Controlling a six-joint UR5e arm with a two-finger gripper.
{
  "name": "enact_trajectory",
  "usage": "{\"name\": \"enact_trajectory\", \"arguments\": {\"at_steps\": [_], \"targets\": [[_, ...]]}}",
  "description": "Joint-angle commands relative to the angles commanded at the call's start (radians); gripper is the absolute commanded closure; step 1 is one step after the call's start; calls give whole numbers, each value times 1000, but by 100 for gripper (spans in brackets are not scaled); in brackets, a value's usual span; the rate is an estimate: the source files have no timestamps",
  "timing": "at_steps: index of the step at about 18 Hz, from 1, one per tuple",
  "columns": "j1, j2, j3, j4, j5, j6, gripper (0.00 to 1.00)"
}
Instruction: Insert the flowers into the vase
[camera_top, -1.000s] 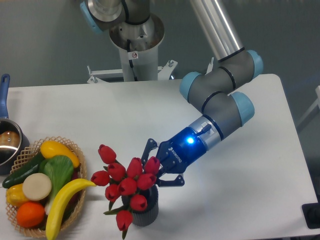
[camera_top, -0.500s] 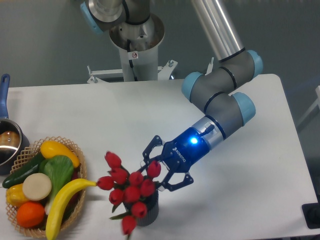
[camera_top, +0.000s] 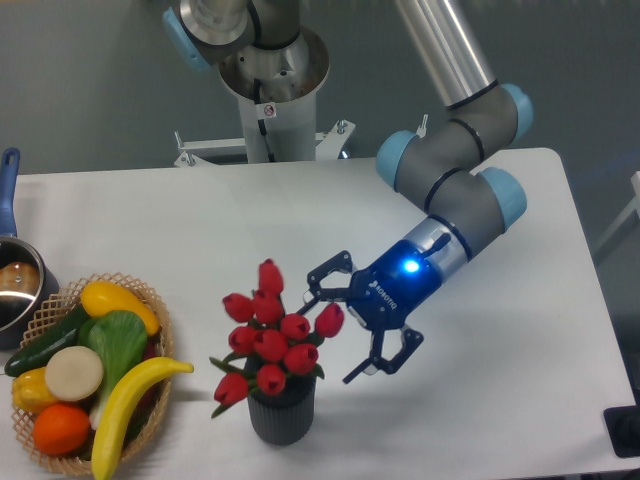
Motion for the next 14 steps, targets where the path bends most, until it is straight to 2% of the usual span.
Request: {"name": "enact_trajectory", "arguments": {"at_steps": [9, 14], "targets": [[-14, 25, -12, 2, 74, -51, 0], [-48, 14, -11, 2, 104, -51, 0]]}}
